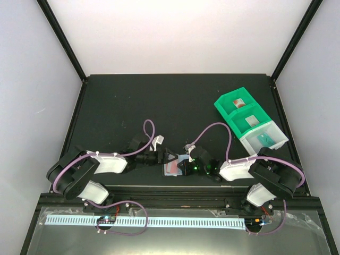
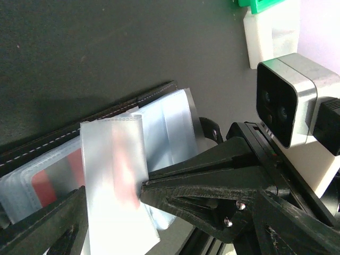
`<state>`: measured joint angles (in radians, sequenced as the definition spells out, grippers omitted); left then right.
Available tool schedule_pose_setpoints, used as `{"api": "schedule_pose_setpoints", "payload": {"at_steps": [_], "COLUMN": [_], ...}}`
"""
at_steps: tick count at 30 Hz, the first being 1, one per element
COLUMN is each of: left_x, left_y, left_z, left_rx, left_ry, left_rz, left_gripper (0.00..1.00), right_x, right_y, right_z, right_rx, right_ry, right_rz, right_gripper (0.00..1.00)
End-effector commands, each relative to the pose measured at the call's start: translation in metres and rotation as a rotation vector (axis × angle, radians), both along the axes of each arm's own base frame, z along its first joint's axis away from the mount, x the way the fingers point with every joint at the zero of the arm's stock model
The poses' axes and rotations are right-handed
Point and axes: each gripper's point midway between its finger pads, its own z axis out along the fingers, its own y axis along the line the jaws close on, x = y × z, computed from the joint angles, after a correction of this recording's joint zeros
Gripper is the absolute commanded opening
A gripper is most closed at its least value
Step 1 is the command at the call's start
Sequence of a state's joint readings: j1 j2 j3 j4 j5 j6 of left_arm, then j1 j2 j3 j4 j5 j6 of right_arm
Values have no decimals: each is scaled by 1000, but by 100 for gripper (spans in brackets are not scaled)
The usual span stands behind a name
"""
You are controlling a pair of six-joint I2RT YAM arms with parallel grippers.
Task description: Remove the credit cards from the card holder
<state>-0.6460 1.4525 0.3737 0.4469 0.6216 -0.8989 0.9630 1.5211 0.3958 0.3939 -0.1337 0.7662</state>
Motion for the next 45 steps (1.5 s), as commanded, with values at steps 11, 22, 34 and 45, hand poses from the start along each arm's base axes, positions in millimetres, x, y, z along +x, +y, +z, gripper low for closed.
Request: {"api": "schedule_pose_setpoints", "payload": {"at_steps": [11,22,34,45], "left_x": [-7,-10,-4,3], "left_y": [-26,-55,-45,-20], "left_z": [31,51,51,37], "left_rx": [-116,-181,-97,-10], "left_ry": [-20,-37,-103,-90], "left_rz": [-29,-60,-21,44], "left_gripper": [84,83,82,83], "right_x": [-3,-4,0,-3], "right_y": [-13,-51,-57,-38], "right_z": [7,26,66,87], "right_rx": [-4,-40,43,118], "right_ry": [-30,-97,-162,-162], "right_rz": [-22,-111,-157,-97], "right_gripper": [13,23,25,28]}}
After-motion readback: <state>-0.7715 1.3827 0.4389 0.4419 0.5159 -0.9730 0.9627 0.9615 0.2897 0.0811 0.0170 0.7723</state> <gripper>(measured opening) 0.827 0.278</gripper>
